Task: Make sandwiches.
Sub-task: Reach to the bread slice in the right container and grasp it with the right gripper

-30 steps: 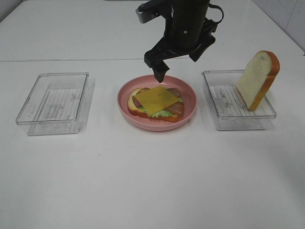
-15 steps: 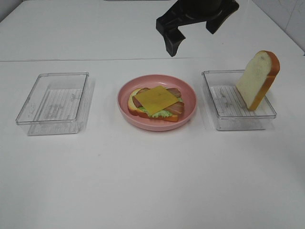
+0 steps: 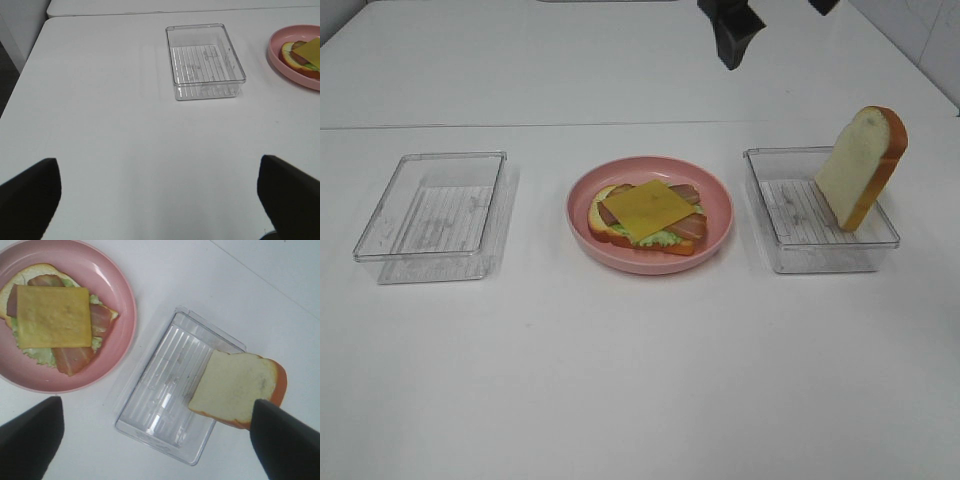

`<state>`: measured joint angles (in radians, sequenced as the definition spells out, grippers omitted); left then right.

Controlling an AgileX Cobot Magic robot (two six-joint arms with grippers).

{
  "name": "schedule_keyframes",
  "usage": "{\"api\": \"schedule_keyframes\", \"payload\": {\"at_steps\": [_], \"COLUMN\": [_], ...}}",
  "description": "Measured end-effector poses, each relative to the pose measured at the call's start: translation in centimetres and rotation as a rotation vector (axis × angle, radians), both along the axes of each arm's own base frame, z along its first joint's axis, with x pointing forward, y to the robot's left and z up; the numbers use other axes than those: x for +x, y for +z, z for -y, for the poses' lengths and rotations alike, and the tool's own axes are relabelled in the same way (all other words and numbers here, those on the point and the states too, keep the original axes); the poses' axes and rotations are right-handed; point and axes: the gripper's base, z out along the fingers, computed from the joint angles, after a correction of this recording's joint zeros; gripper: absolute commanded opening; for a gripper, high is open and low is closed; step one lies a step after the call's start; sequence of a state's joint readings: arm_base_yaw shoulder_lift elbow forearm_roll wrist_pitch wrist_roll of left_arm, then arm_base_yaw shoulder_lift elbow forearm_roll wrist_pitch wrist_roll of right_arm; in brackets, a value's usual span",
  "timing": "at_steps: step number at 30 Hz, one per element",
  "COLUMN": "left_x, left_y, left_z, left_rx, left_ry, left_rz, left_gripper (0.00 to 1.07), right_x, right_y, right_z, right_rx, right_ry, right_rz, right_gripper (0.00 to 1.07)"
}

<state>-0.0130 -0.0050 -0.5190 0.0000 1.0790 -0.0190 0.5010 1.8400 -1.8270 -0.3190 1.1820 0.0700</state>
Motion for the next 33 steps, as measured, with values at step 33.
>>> {"api": "schedule_keyframes", "payload": {"at_steps": [33], "left_x": [0.0], "left_y": [0.0], "left_z": [0.0], "left_rx": [0.0], "left_ry": [0.0], "left_rz": [0.0], "left_gripper": [1.0], "right_x": [6.7], "right_y": [-5.2], "right_z": [16.5], "right_rx": [0.274], "right_ry": [-0.405], "right_rz": [-0.114], "right_gripper": [0.99]}}
